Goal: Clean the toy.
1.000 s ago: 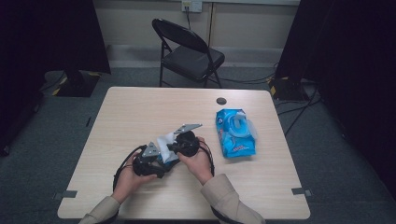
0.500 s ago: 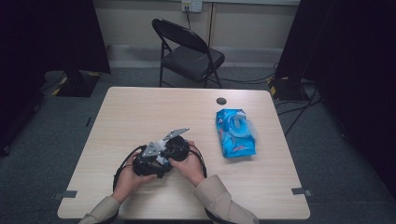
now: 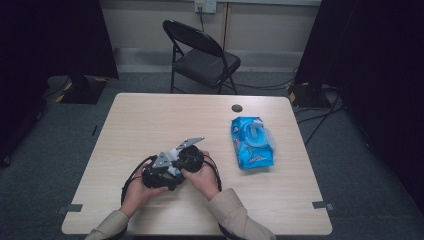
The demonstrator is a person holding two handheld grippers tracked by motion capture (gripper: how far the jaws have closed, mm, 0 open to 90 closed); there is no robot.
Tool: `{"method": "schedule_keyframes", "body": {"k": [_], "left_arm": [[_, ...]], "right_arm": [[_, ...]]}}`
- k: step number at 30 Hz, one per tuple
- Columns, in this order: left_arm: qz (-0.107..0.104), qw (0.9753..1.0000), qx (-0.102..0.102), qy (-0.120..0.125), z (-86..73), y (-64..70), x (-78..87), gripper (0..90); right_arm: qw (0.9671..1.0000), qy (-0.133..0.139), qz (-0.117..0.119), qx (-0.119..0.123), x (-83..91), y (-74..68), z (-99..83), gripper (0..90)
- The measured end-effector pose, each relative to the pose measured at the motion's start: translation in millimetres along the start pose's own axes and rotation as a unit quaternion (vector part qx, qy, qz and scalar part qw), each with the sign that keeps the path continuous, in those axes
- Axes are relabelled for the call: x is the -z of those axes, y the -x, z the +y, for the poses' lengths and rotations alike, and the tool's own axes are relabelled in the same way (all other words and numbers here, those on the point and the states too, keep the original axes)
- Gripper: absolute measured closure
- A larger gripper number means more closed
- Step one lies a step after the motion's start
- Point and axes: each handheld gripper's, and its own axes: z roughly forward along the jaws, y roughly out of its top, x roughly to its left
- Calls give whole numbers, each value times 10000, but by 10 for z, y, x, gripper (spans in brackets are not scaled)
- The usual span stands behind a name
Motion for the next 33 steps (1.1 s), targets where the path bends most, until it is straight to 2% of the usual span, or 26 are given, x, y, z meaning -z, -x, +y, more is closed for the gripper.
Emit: {"method": "schedule_keyframes", "body": {"k": [3,10,12,17,25,33], "left_arm": [[2,10000,2,3,0,1,0,243],[24,10000,9,13,-1,-1,3,261],[23,10000,8,13,-1,-1,3,261],[25,10000,8,14,-1,-2,3,261],[-74,10000,38,-1,9,-11,-12,251],[-76,10000,11,-56,47,-45,-57,179]], "right_arm": [[10000,31,32,-64,6,31,-6,884],[9995,159,-53,-270,42,131,-36,884],[9988,209,14,-450,43,156,-50,884],[9993,154,-66,-347,39,125,-38,884],[9991,196,-42,-373,36,127,-51,885],[9991,189,-17,-366,32,129,-52,885]]}}
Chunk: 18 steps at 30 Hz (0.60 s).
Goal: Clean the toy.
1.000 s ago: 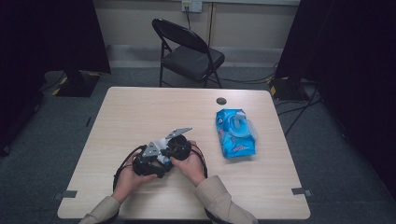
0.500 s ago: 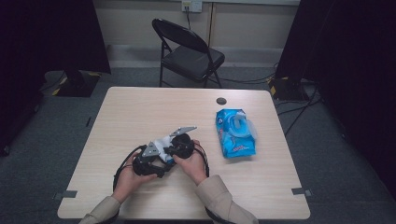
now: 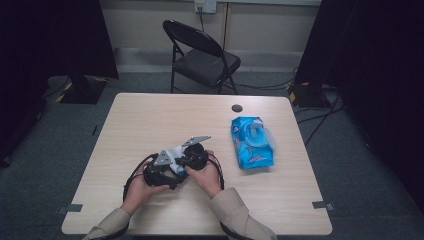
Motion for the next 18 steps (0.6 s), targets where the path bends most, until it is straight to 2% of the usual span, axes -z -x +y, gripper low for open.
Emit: {"method": "schedule_keyframes", "body": {"k": [3,6,15,18], "left_arm": [[-108,9999,-68,53,19,4,-22,204],[-61,9998,-163,38,30,3,-22,235],[-9,9999,-138,47,28,11,-20,242],[-43,9999,-109,51,26,14,-23,242]], "right_arm": [[10000,11,20,-29,-3,2,-2,885],[10000,31,48,-56,-8,-3,-9,885],[10000,-4,4,16,-5,-12,7,884],[9999,74,14,-77,6,11,-9,884]]}}
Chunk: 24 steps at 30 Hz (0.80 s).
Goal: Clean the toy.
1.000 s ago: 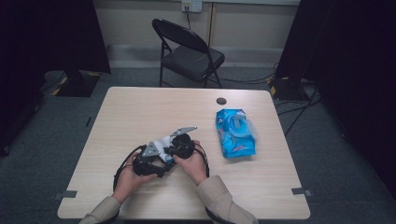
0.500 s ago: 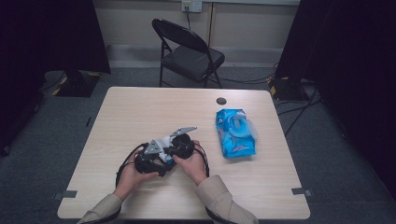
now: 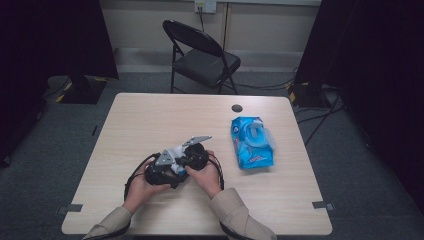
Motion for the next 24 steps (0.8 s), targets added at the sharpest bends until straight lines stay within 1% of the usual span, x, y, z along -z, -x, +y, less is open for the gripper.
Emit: {"method": "schedule_keyframes", "body": {"k": [2,3,4,5,7,9,11,12,14,15,16,18,20,21,22,24], "left_arm": [[14,10000,2,-1,0,1,1,242],[-27,10000,30,1,-1,3,-2,243],[15,10000,0,-3,0,1,1,243],[-38,10000,46,3,-2,5,-3,243],[-33,10000,52,10,-2,7,-4,243],[-29,10000,47,6,-2,6,-4,243],[-31,10000,49,7,-2,6,-3,243],[-33,10000,49,7,-2,6,-3,243],[-29,10000,48,4,-2,7,-3,243],[-27,10000,48,4,-2,7,-3,243],[-28,10000,49,3,-2,7,-3,243],[-26,10000,49,2,-2,7,-3,243],[-23,10000,61,5,-3,9,-3,243],[-22,10000,60,7,-3,9,-3,243],[-24,10000,60,7,-3,9,-3,243],[-27,10000,63,8,-3,8,-3,243]], "right_arm": [[10000,24,-2,-4,13,17,-3,884],[10000,13,-23,16,23,24,2,884],[10000,14,-55,25,32,30,7,884],[10000,19,-93,26,41,41,11,884],[9998,40,-190,24,69,74,18,885],[9997,69,-237,-65,100,130,22,884],[9996,85,-266,-105,118,177,25,884],[9993,88,-347,-78,123,190,29,884],[9990,81,-427,-51,123,211,39,884],[9984,77,-561,4,128,227,46,884],[9979,76,-636,25,134,248,47,884],[9979,104,-639,-79,146,306,34,885],[9968,91,-786,-71,163,363,24,884],[9956,39,-936,-48,176,413,18,884],[9954,32,-956,-89,181,442,14,884],[9953,66,-926,-265,190,515,-3,884]]}}
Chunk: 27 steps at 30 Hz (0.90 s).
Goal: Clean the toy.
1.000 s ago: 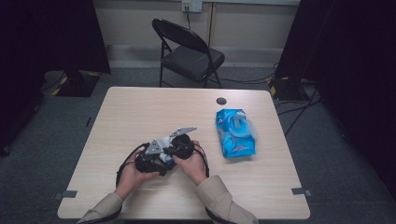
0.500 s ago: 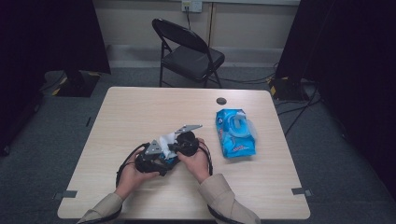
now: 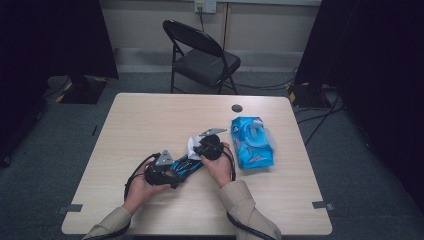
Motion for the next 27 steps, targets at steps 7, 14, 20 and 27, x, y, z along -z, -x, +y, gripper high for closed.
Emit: {"method": "schedule_keyframes", "body": {"k": [7,14,20,27], "left_arm": [[0,10000,-3,-5,0,-1,1,243],[3,10000,-11,-11,0,-2,1,243],[-1,10000,-2,-8,0,-2,1,243],[17,10000,8,-7,-1,2,2,242]], "right_arm": [[9996,-62,-269,116,7,36,9,885],[9992,-11,-380,-130,37,206,-60,885],[9983,-3,-559,-147,26,231,-68,885],[9973,-53,-635,-365,43,311,-96,884]]}}
